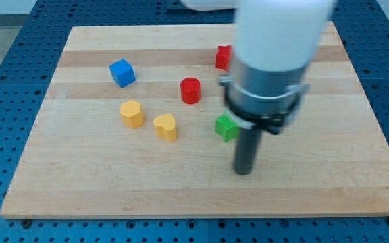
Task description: Slide the yellow hexagon closer to the blue cube
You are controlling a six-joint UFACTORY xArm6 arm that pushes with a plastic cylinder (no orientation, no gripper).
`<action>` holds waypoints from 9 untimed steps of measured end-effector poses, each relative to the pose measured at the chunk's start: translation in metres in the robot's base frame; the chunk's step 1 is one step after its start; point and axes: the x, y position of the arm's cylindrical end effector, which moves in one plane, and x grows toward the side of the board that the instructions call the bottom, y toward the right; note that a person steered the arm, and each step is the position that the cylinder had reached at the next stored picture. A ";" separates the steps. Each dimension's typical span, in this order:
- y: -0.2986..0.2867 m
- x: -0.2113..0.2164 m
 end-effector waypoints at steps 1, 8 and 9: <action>-0.065 0.000; -0.168 -0.135; -0.168 -0.164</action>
